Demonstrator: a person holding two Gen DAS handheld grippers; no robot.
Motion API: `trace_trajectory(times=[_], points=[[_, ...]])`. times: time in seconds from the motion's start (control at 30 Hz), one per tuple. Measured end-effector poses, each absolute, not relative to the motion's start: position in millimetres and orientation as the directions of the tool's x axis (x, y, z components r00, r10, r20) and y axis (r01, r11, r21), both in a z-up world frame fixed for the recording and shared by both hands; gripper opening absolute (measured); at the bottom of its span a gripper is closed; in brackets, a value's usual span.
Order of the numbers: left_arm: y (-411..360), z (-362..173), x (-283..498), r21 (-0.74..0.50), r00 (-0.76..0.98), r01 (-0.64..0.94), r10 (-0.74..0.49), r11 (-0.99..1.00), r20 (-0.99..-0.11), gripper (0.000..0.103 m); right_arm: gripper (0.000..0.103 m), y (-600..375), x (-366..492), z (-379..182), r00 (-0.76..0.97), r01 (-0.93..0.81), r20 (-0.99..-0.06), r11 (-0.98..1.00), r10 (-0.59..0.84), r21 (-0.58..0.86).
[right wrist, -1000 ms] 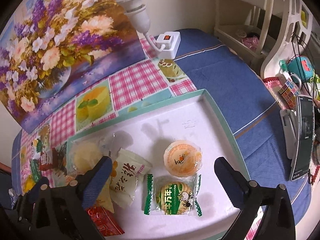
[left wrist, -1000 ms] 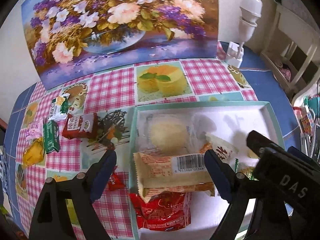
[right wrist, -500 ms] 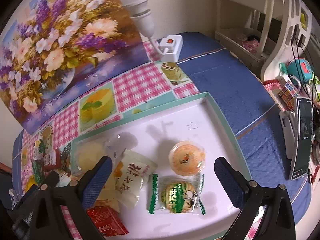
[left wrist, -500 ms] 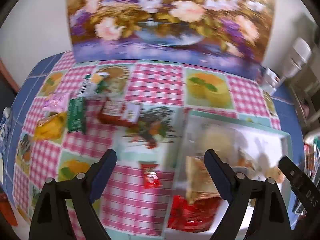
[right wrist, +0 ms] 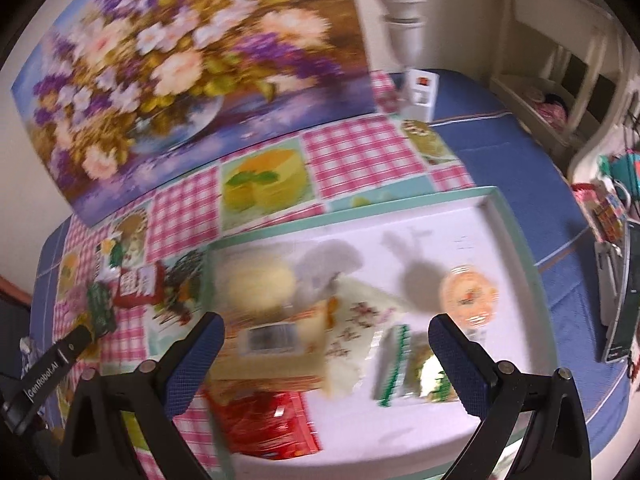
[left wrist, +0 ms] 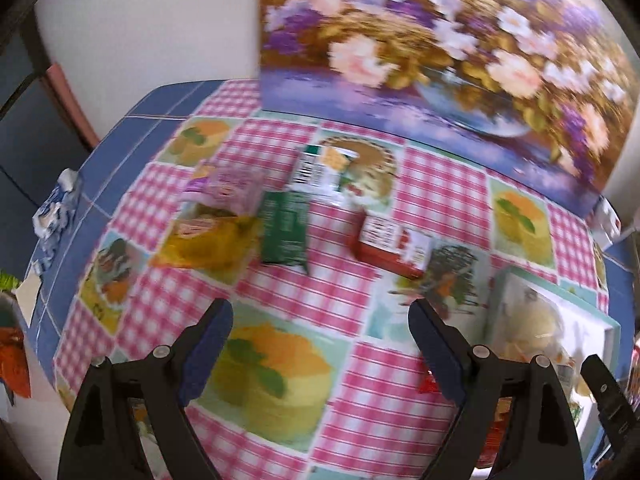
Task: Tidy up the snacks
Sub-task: 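Move both tools back over the remaining snacks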
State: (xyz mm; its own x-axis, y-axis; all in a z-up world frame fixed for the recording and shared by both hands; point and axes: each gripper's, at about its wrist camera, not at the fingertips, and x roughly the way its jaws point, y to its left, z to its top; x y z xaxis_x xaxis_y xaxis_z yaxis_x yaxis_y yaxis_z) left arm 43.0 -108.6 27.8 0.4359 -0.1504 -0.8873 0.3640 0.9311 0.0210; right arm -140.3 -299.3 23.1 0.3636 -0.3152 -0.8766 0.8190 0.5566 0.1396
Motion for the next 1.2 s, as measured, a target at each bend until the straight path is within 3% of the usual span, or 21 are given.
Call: trace_trajectory(times=[0.77,1.2], points=[[28,37,108,0.030,0.478,0.131,-0.037,0.991,-0.877,0.090,0.103,-187,-33,11,0.398,0.646,-0.893,0.755,-0.209,0.112],[65,20,132,-0.015,0.429,0.074,-0.045,0.997,-0.902,0.090,0.103,-193,-19,-8,0.386,0.648,-0.909,0.748,-0.159,0.144]])
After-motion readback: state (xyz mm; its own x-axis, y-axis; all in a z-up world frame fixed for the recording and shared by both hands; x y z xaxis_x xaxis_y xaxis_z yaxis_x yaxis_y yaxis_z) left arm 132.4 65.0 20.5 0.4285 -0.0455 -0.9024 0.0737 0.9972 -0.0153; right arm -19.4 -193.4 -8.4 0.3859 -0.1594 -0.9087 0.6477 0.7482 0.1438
